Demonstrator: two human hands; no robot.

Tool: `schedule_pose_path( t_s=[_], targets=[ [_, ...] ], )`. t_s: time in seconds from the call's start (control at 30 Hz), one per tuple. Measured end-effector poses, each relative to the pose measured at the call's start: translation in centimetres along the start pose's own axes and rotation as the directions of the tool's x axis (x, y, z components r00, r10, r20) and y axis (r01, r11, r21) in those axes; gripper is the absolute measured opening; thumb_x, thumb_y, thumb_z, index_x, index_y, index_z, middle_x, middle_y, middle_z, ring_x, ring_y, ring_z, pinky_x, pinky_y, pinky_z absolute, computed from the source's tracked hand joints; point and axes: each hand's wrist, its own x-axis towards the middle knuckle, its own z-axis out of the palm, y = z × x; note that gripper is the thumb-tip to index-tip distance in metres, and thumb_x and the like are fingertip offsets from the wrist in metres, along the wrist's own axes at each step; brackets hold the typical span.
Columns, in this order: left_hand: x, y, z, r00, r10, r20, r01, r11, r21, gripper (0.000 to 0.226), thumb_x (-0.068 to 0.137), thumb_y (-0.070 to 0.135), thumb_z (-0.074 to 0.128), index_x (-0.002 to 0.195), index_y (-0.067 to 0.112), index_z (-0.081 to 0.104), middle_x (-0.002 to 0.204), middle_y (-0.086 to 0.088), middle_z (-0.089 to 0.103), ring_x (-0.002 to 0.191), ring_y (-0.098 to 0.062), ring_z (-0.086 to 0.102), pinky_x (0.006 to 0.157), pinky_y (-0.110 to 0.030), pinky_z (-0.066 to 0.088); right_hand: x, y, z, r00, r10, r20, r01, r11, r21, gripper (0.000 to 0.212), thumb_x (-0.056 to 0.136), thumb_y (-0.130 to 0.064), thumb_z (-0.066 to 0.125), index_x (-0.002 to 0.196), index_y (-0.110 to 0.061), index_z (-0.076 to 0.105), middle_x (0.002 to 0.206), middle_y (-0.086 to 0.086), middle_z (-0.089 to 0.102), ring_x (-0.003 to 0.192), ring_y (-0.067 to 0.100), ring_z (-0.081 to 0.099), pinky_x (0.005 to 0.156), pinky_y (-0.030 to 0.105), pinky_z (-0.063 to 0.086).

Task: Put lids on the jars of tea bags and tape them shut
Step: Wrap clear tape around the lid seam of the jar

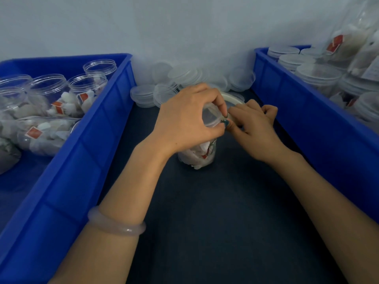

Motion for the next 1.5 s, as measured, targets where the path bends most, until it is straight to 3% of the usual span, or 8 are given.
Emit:
schedule_pose_path(
  t_s=[0.23, 0.33, 0.5, 0.63, 0.83, 1.07, 1.17, 1.5],
  targets=[
    [0.8, -0.3, -1.9, 0.983, 0.022, 0.183, 0.011, 0.984, -0.177, 0.024, 0.072, 0.015, 0.083, 0.086, 0.027, 0.068, 0.105, 0.011, 0.068, 0.109, -0.01, 0.061, 0.101, -0.044, 0.045, 0.2, -0.5, -0.4, 0.999, -0.011, -0.035, 0.011, 1.0, 0.003, 0.051, 0.095, -0.065, 0.036, 0.069, -0.023, 0.047, 0.064, -0.014, 0.039, 0.077, 0.012, 0.037, 0.071, 0.035, 0.014],
    [0.7, -0.4, -1.9, 0.98, 0.024, 0.2, 0.02, 0.977, -0.213, 0.021, 0.076, 0.024, 0.085, 0.089, 0.028, 0.069, 0.107, 0.013, 0.067, 0.11, -0.008, 0.06, 0.103, -0.043, 0.044, 0.0, -0.7, -0.5, 0.996, -0.013, -0.092, 0.01, 0.999, -0.032, 0.047, 0.095, -0.062, 0.037, 0.071, -0.024, 0.051, 0.065, -0.017, 0.036, 0.077, 0.011, 0.037, 0.073, 0.035, 0.014],
    [0.1, -1.0, -1.2, 0.994, -0.017, 0.105, 0.009, 0.997, 0.078, 0.067, 0.08, 0.061, 0.07, 0.132, 0.023, 0.053, 0.138, 0.008, 0.047, 0.129, -0.01, 0.043, 0.109, -0.028, 0.035, 0.0, -0.8, -0.4, 0.994, 0.008, -0.111, -0.012, 0.999, -0.035, 0.042, 0.095, -0.06, 0.037, 0.074, -0.026, 0.053, 0.072, -0.015, 0.043, 0.08, 0.011, 0.038, 0.074, 0.035, 0.015],
    [-0.1, -0.5, -0.8, 0.971, -0.223, 0.088, 0.178, 0.915, 0.363, 0.091, 0.073, 0.089, 0.042, 0.14, 0.028, 0.045, 0.134, -0.004, 0.042, 0.128, -0.021, 0.042, 0.095, -0.034, 0.039, -0.1, -0.7, -0.5, 0.992, 0.014, -0.128, -0.019, 0.999, -0.044, 0.032, 0.094, -0.057, 0.042, 0.074, -0.032, 0.046, 0.072, -0.016, 0.041, 0.081, 0.012, 0.038, 0.076, 0.038, 0.018],
    [0.0, -0.4, -1.6, 0.967, -0.199, 0.161, 0.15, 0.949, 0.276, 0.073, 0.072, 0.082, 0.045, 0.134, 0.044, 0.047, 0.12, 0.009, 0.05, 0.115, -0.013, 0.05, 0.081, -0.03, 0.036, -0.1, -0.2, -1.4, 0.997, -0.075, -0.035, 0.072, 0.995, -0.065, 0.033, 0.099, -0.054, 0.037, 0.085, -0.028, 0.051, 0.082, -0.011, 0.046, 0.087, 0.012, 0.037, 0.077, 0.038, 0.018],
    [0.1, -0.1, -2.9, 0.952, -0.133, 0.274, 0.078, 0.976, 0.204, 0.079, 0.083, 0.059, 0.065, 0.153, 0.035, 0.035, 0.151, 0.01, 0.047, 0.136, -0.011, 0.044, 0.107, -0.03, 0.037, -0.1, -1.4, -1.6, 0.992, -0.057, -0.111, 0.036, 0.982, -0.188, 0.032, 0.102, -0.043, 0.041, 0.082, -0.021, 0.053, 0.081, -0.009, 0.045, 0.087, 0.017, 0.041, 0.079, 0.035, 0.016],
    [0.1, 0.1, -3.0, 0.945, -0.143, 0.295, 0.1, 0.983, 0.157, 0.08, 0.082, 0.049, 0.068, 0.153, 0.026, 0.036, 0.151, 0.007, 0.046, 0.136, -0.012, 0.044, 0.104, -0.025, 0.036, -0.2, -1.9, -1.4, 0.983, -0.045, -0.178, 0.003, 0.974, -0.229, 0.036, 0.1, -0.046, 0.044, 0.08, -0.018, 0.055, 0.078, -0.009, 0.044, 0.084, 0.02, 0.044, 0.077, 0.035, 0.014],
    [-1.0, 0.1, -0.5, 0.989, -0.133, 0.072, 0.115, 0.971, 0.211, 0.07, 0.08, 0.073, 0.059, 0.131, 0.027, 0.048, 0.131, 0.01, 0.055, 0.118, -0.01, 0.049, 0.087, -0.024, 0.035, -0.3, -1.8, -1.5, 0.979, -0.087, -0.186, 0.045, 0.974, -0.221, 0.034, 0.1, -0.041, 0.038, 0.08, -0.019, 0.054, 0.079, -0.007, 0.046, 0.083, 0.02, 0.045, 0.077, 0.035, 0.015]
  ],
)
